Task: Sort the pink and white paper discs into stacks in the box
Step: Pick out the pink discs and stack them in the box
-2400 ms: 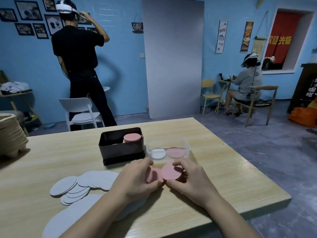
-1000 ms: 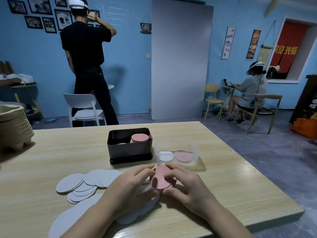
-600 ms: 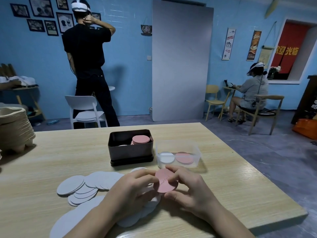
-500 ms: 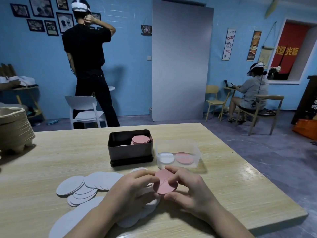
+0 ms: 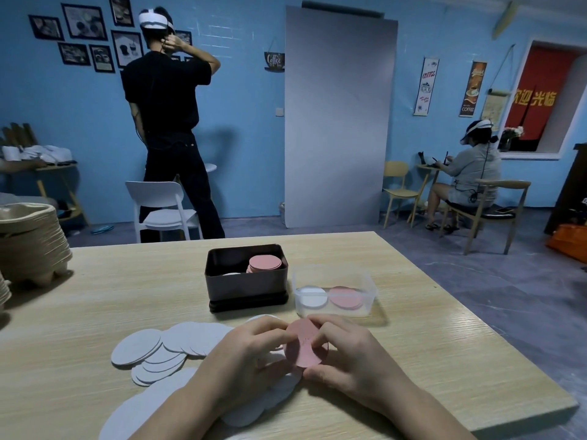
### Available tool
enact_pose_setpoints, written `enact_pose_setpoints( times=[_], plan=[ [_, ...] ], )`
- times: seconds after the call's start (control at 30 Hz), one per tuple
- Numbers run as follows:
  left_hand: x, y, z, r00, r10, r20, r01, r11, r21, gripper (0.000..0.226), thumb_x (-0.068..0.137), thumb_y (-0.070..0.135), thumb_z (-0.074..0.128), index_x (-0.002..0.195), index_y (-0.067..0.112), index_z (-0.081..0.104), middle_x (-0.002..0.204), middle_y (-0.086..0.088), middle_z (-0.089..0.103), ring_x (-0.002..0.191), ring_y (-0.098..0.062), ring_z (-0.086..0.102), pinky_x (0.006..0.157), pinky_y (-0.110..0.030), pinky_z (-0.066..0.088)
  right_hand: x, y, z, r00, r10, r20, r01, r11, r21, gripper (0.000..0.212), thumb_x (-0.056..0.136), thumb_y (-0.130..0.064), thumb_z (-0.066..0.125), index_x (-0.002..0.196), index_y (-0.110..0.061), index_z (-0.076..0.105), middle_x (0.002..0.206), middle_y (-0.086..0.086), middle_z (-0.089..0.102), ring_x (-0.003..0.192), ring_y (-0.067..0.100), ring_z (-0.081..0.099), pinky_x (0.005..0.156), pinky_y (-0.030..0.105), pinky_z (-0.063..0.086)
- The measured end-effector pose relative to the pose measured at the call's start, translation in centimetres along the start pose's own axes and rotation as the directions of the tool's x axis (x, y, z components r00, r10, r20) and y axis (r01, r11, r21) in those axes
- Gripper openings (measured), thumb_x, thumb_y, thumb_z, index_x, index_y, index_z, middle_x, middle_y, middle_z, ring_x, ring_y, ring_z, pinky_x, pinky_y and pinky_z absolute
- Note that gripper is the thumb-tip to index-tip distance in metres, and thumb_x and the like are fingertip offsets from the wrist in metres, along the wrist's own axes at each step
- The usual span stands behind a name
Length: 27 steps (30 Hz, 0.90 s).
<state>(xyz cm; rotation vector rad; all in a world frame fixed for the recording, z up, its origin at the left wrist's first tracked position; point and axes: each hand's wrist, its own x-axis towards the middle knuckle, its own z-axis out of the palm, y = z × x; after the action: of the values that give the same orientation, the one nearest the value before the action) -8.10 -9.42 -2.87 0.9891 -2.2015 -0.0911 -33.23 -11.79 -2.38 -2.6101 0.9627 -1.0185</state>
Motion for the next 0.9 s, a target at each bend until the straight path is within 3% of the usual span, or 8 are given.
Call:
enact_pose_setpoints(
  times=[0.13, 0.27, 0.43, 0.5, 0.63, 0.73, 0.9],
  plan=[
    [0.0, -0.1, 0.0, 1.000, 0.002, -0.003, -0.002, 0.998, 0.061, 0.017, 0.094, 0.038, 0.070, 0.110, 0.033, 0.066, 0.125, 0.020, 0.061, 0.102, -0.003, 0.062, 0.077, -0.029, 0.058, 0.9, -0.5, -0.3, 0.996, -0.086, 0.007, 0.086, 0.987, -0.135, 0.036, 0.084, -0.053, 0.073, 0.087, -0.021, 0.058, 0.132, -0.005, 0.064, 0.116, 0.011, 0.061, 0.095, 0.022, 0.048],
    [0.0, -0.4, -0.5, 1.000, 0.000, 0.027, -0.004, 0.991, 0.133, 0.021, 0.096, 0.044, 0.064, 0.115, 0.036, 0.062, 0.124, 0.020, 0.061, 0.097, -0.007, 0.064, 0.072, -0.028, 0.058, 1.9, -0.7, -0.3, 0.996, -0.091, 0.009, 0.091, 0.989, -0.119, 0.036, 0.082, -0.053, 0.075, 0.084, -0.021, 0.057, 0.121, -0.008, 0.067, 0.104, 0.010, 0.062, 0.085, 0.029, 0.053],
    [0.1, -1.2, -2.7, 0.999, -0.053, -0.006, 0.053, 0.977, 0.204, 0.038, 0.089, 0.054, 0.061, 0.124, 0.037, 0.058, 0.120, 0.020, 0.065, 0.101, -0.008, 0.065, 0.074, -0.024, 0.056, 3.4, -0.3, 0.4, 0.999, -0.033, -0.013, 0.033, 0.999, -0.031, 0.033, 0.079, -0.051, 0.079, 0.083, -0.025, 0.059, 0.114, -0.013, 0.065, 0.105, 0.006, 0.059, 0.089, 0.023, 0.049],
    [0.4, -2.1, -4.2, 0.998, -0.053, -0.020, 0.056, 0.968, 0.243, 0.036, 0.091, 0.052, 0.061, 0.121, 0.032, 0.061, 0.117, 0.017, 0.066, 0.100, -0.013, 0.065, 0.075, -0.030, 0.057, 4.6, 0.0, 0.5, 1.000, -0.026, -0.017, 0.025, 0.999, -0.020, 0.037, 0.077, -0.054, 0.079, 0.083, -0.023, 0.060, 0.109, -0.011, 0.067, 0.108, 0.008, 0.060, 0.091, 0.019, 0.045],
    [1.3, -4.6, -7.2, 0.995, -0.040, -0.096, 0.074, 0.922, 0.379, 0.032, 0.092, 0.044, 0.059, 0.111, 0.020, 0.068, 0.111, 0.009, 0.069, 0.097, -0.018, 0.065, 0.078, -0.031, 0.056, 7.7, 1.1, 0.6, 1.000, -0.002, -0.018, 0.002, 1.000, -0.005, 0.036, 0.075, -0.053, 0.077, 0.082, -0.022, 0.062, 0.098, -0.007, 0.071, 0.111, 0.013, 0.063, 0.095, 0.024, 0.042],
    [1.3, -6.7, -8.4, 0.989, -0.065, -0.130, 0.115, 0.896, 0.428, 0.036, 0.093, 0.044, 0.055, 0.113, 0.019, 0.070, 0.119, 0.005, 0.069, 0.105, -0.021, 0.065, 0.086, -0.034, 0.057, 10.1, 1.5, 0.3, 0.999, 0.008, -0.052, -0.009, 1.000, -0.020, 0.035, 0.074, -0.052, 0.075, 0.081, -0.022, 0.062, 0.092, -0.008, 0.070, 0.104, 0.012, 0.063, 0.092, 0.027, 0.044],
    [-0.2, -8.9, -8.5, 0.978, -0.164, -0.128, 0.203, 0.885, 0.419, 0.054, 0.093, 0.052, 0.050, 0.136, 0.021, 0.062, 0.144, 0.004, 0.059, 0.125, -0.020, 0.059, 0.099, -0.035, 0.053, 14.0, 1.8, 0.0, 0.990, 0.107, -0.088, -0.106, 0.994, 0.006, 0.034, 0.071, -0.056, 0.073, 0.078, -0.025, 0.060, 0.095, -0.004, 0.072, 0.094, 0.017, 0.062, 0.084, 0.029, 0.049]
  ],
)
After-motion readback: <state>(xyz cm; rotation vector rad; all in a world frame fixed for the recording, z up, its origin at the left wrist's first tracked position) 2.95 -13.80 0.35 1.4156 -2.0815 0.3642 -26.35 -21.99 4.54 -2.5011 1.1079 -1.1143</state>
